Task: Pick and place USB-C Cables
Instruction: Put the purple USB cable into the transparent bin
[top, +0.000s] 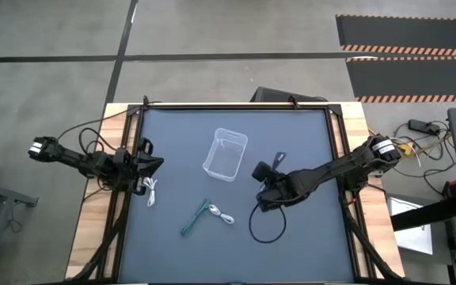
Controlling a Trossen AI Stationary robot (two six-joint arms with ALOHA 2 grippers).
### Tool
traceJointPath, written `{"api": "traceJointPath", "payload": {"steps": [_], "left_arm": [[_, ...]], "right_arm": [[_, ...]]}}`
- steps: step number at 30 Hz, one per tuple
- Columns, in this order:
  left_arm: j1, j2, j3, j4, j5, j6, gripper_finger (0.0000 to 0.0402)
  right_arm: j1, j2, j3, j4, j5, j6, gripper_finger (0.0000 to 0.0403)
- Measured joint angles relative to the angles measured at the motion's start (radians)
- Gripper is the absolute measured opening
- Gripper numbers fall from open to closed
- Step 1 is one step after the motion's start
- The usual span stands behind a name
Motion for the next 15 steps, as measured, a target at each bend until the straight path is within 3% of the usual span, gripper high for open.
{"api": "traceJointPath", "payload": {"steps": [15], "left_arm": [[0.000,0.000,0.000,0.010,0.000,0.000,0.0000]], "right_arm": [[-0.112,-0.001,0.044,0.237,0.029,-0.395,0.0013]]}}
